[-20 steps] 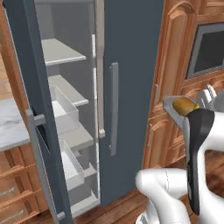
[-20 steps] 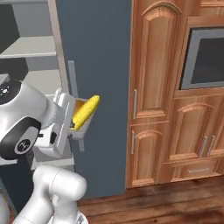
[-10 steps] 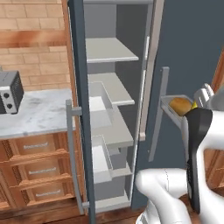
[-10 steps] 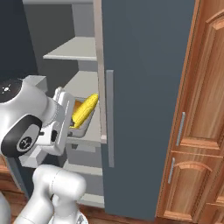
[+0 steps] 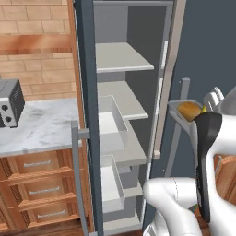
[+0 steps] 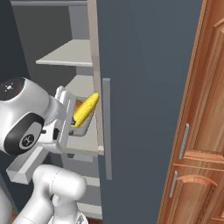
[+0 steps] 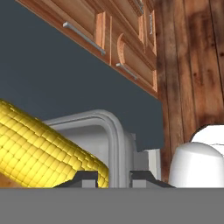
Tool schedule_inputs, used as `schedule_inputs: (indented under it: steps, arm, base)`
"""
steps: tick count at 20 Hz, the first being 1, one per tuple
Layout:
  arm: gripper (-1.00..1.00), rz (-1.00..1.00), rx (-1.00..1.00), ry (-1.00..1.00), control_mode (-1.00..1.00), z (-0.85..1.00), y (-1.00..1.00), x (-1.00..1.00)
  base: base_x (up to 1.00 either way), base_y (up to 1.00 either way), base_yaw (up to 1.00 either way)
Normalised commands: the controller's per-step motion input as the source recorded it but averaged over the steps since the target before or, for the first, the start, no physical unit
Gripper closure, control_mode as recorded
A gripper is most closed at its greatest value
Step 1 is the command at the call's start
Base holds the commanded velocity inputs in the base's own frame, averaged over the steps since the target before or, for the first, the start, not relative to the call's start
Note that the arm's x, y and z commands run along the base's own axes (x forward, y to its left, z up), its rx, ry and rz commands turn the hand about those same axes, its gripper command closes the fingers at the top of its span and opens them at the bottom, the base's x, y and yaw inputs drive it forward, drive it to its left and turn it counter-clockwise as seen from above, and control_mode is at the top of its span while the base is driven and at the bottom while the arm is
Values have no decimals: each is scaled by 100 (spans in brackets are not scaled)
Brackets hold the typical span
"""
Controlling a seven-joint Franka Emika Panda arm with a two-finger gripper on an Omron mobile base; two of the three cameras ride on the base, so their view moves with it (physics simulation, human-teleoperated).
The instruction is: Take the corn and potato out of the freezer and place them in the tupperware container on the counter. Then put the tupperware containing the vegetables back in the freezer.
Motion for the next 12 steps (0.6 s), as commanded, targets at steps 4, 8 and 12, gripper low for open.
schedule_inputs:
  steps: [4, 8, 12]
  arm:
    - [100, 0, 0, 0, 100, 0, 0, 0]
    - [100, 0, 0, 0, 100, 0, 0, 0]
    - [100, 0, 0, 0, 100, 0, 0, 0]
  base:
    - [24, 0, 0]
    - [29, 0, 0]
    - [4, 0, 0]
